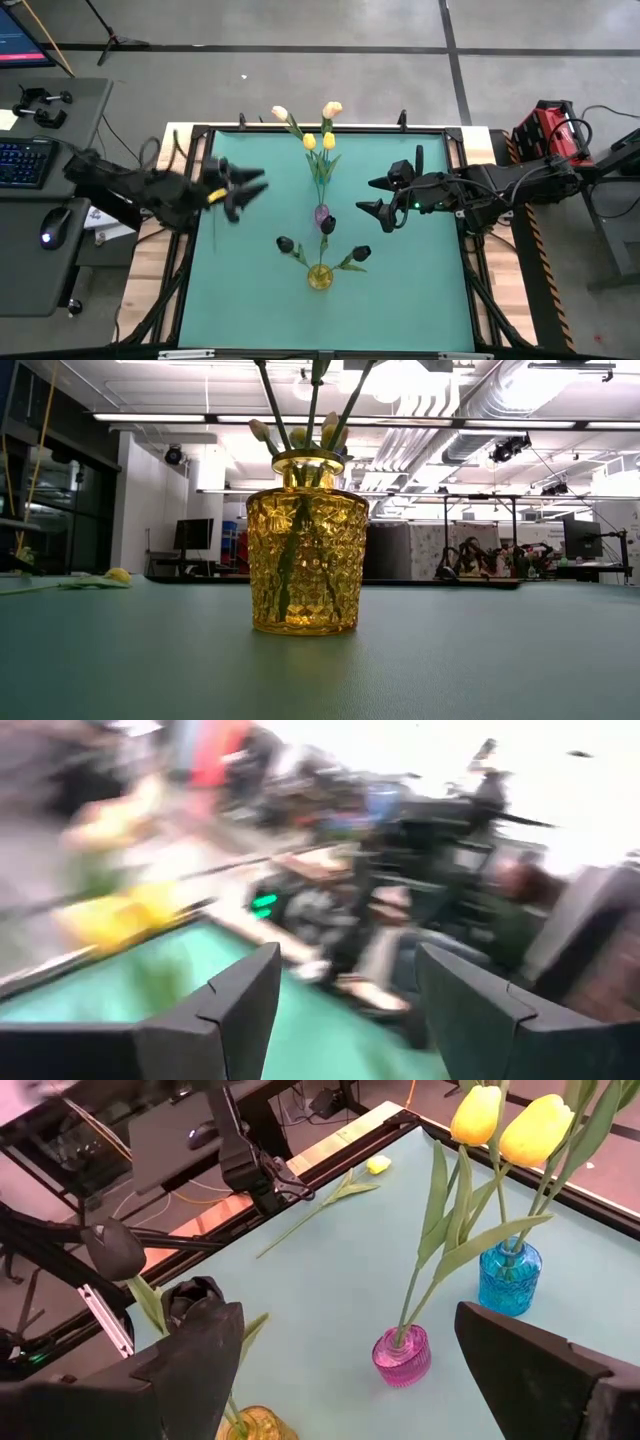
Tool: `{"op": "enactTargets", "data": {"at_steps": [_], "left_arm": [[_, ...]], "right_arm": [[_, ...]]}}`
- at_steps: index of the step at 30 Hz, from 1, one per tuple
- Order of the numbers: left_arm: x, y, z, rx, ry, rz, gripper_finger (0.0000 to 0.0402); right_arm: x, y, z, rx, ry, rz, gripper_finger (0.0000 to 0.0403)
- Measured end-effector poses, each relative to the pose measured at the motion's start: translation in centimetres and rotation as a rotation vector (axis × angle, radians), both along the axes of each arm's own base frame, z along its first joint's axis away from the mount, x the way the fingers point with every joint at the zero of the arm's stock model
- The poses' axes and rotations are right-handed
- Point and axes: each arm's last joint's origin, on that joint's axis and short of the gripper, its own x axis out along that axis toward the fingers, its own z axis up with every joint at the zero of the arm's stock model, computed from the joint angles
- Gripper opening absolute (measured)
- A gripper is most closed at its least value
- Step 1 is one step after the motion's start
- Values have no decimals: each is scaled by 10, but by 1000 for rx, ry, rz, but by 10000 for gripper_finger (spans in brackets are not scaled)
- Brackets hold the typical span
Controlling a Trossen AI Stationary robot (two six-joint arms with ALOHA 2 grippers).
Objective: Sort flowers into vase by color
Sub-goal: Put the yellow flower into the purple vase
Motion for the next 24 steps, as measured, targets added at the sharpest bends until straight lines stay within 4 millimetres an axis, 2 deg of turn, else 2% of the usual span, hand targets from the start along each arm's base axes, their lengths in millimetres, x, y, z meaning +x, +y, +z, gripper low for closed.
{"op": "enactTargets", "data": {"at_steps": [2, 6, 15, 18, 24], "left_arm": [[-7, 17, -3, -71, 90, 89, 219], [-15, 52, -18, -184, 411, 248, 219], [-25, 128, -87, -525, 1257, 547, 217], [-22, 151, -103, -570, 1384, 604, 214], [-13, 191, -131, -634, 1454, 659, 213]], "right_arm": [[0, 0, 0, 0, 1, 0, 351], [0, 0, 0, -6, 3, 3, 351], [0, 0, 0, -9, 2, -1, 351], [0, 0, 0, -9, 2, -1, 351], [0, 0, 0, -9, 2, -2, 351]]}}
